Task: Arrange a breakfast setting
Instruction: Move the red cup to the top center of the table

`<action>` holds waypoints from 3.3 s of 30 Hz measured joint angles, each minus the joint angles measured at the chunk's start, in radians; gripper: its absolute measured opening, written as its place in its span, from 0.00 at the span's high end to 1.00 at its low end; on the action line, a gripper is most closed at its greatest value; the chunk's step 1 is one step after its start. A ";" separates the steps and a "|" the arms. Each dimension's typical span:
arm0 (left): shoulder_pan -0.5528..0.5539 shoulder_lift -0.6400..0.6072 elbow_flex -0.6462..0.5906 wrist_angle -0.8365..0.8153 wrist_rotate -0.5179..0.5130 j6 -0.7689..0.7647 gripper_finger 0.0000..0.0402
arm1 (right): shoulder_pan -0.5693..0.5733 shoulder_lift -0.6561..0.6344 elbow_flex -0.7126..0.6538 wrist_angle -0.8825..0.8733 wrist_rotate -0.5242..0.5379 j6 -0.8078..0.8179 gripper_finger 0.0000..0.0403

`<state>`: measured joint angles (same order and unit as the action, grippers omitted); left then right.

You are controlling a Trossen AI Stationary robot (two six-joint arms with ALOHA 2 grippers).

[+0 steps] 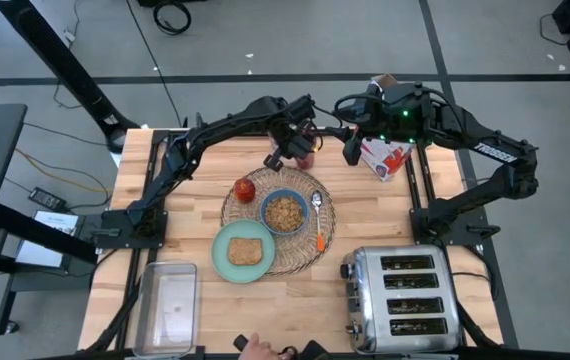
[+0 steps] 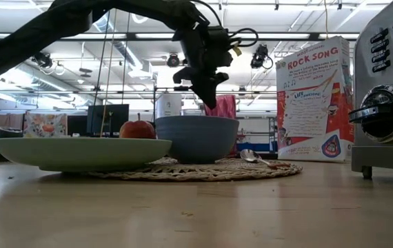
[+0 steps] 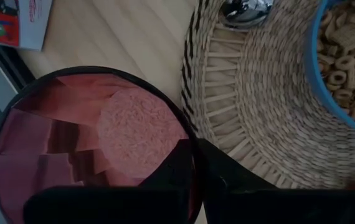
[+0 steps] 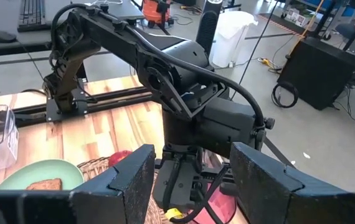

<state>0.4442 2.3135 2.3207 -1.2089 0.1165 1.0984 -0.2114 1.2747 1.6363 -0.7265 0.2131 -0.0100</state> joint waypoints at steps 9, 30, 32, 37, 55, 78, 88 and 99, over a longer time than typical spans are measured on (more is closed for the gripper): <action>0.003 0.000 0.000 -0.002 -0.008 -0.015 0.95 | 0.000 0.000 0.000 0.000 0.000 0.010 0.47; 0.007 0.000 0.000 0.032 -0.046 -0.049 0.92 | 0.000 0.000 0.001 0.053 -0.031 0.010 0.47; 0.007 0.000 0.000 0.032 -0.045 -0.049 0.92 | 0.000 0.000 0.001 0.053 -0.032 0.009 0.47; 0.007 -0.001 -0.036 0.085 -0.033 -0.046 0.92 | 0.000 0.000 0.001 0.053 -0.032 0.007 0.47; 0.004 -0.002 -0.052 0.073 -0.070 -0.075 0.92 | 0.000 0.000 0.001 0.060 -0.032 0.008 0.47; 0.003 -0.017 -0.055 0.088 -0.094 -0.093 0.91 | 0.000 -0.001 0.001 0.061 -0.026 0.018 0.47; 0.001 -0.017 -0.055 0.081 -0.095 -0.093 0.91 | 0.000 -0.001 0.001 0.062 -0.026 0.016 0.47; 0.008 -0.030 -0.055 0.044 -0.095 -0.092 0.91 | 0.000 -0.001 0.001 0.073 -0.026 0.015 0.47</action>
<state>0.4521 2.2837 2.2662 -1.1651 0.0216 1.0061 -0.2111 1.2739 1.6371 -0.6535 0.1871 0.0048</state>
